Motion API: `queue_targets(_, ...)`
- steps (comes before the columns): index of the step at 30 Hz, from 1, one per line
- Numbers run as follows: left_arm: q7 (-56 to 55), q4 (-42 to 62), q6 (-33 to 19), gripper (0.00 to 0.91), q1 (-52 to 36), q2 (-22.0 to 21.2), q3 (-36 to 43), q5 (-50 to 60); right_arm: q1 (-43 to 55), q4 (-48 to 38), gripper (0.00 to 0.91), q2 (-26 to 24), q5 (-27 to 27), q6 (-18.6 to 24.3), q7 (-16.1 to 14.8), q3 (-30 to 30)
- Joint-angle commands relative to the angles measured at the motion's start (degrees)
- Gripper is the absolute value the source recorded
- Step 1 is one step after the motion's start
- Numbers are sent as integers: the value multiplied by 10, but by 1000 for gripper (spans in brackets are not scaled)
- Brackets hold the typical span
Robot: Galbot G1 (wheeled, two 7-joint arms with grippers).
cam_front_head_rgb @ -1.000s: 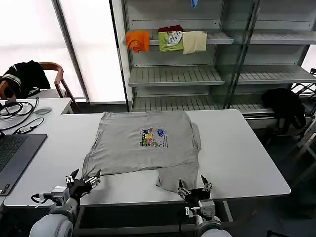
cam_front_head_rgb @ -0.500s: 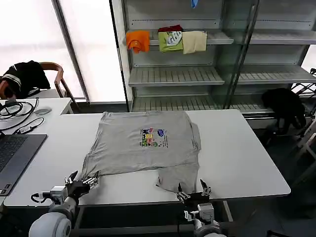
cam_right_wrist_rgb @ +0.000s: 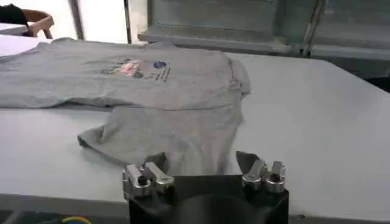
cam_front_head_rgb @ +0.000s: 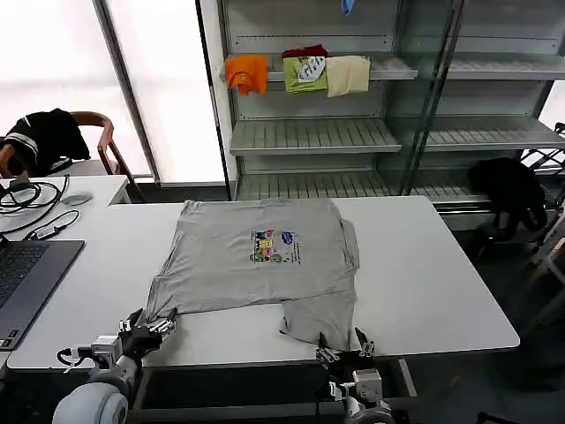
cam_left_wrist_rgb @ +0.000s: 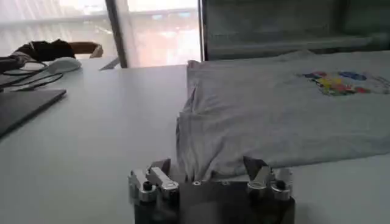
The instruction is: Fold and organize the clothes.
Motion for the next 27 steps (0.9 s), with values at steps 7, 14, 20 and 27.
queue_targets(7, 3, -3, 2, 20, 2, -7, 9, 9, -4, -4, 0, 0, 16, 20, -12, 3)
queue_targets(14, 5, -4, 0, 20, 1, -10, 13, 9, -2, -1, 0, -2, 20, 32, -21, 17)
queue_targets(20, 4, -5, -5, 20, -4, -16, 13, 7, 6, 5, 0, -1, 23, 47, -32, 42)
queue_targets(27, 0, -24, -31, 10, -15, -31, 10, 8, 34, 9, 0, -3, 21, 81, -64, 70)
